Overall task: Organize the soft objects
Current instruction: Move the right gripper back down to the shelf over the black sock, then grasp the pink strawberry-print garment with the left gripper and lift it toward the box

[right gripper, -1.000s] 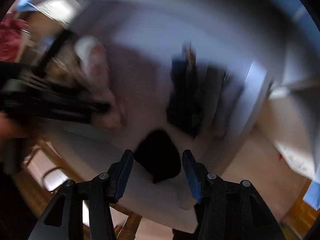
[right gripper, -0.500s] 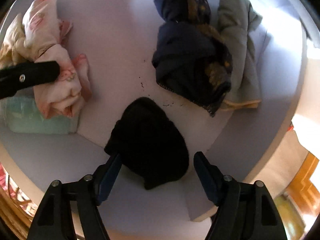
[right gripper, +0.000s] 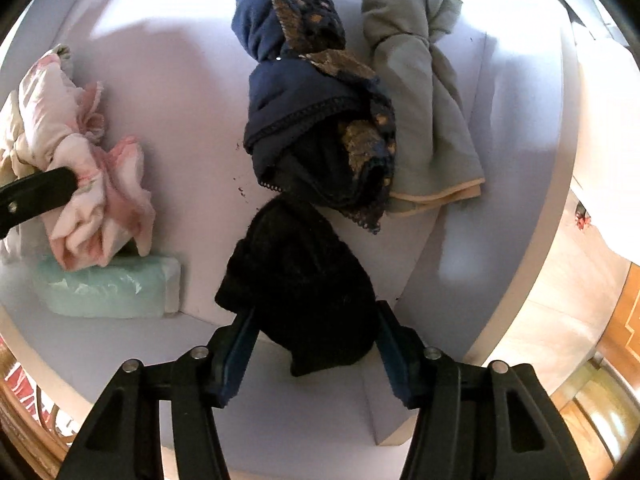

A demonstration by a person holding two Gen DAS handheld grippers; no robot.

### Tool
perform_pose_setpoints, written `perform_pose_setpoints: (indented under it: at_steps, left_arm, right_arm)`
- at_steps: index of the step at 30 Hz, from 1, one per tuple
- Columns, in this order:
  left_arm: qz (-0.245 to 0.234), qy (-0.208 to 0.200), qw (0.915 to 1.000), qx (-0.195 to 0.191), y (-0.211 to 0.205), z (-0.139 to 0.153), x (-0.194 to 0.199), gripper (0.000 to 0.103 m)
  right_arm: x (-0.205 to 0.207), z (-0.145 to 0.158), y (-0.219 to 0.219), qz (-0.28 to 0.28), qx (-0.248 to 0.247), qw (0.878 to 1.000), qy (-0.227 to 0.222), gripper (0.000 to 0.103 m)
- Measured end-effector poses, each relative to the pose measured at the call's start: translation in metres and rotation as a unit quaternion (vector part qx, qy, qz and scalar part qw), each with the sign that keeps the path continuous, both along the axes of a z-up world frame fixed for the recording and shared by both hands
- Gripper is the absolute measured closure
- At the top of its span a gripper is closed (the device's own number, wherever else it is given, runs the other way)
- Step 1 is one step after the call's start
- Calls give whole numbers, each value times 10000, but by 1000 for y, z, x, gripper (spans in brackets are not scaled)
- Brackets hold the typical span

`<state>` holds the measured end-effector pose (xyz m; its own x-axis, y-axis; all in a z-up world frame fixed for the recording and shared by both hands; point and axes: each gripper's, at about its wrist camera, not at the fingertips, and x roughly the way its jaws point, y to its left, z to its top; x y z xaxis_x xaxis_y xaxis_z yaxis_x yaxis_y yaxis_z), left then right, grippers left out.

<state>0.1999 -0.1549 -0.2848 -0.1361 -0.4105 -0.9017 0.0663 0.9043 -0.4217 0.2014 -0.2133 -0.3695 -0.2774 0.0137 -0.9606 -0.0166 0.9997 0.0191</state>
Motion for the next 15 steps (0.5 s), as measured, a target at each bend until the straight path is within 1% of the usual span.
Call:
perform_pose_setpoints:
  at_steps: [5,9,12,15]
  left_arm:
    - [13,-71,9999,-144,13,21,-1,71]
    - [-71,-271,9992,-298,11,52,-1,71]
    - [-134,-396,9984,-386,18,71,-2,72]
    - [-287,-593,9968,-443,26,96,-6,73]
  right_arm:
    - [-6,0,7,-110,55,9999,-5,45]
    - [-8,-1,-8,-137,72,9999,1,45]
    - [-7,-2,-10,-105,47,9999,-1,45]
    - [-5,-2,1,-129,40,9999,-10,45]
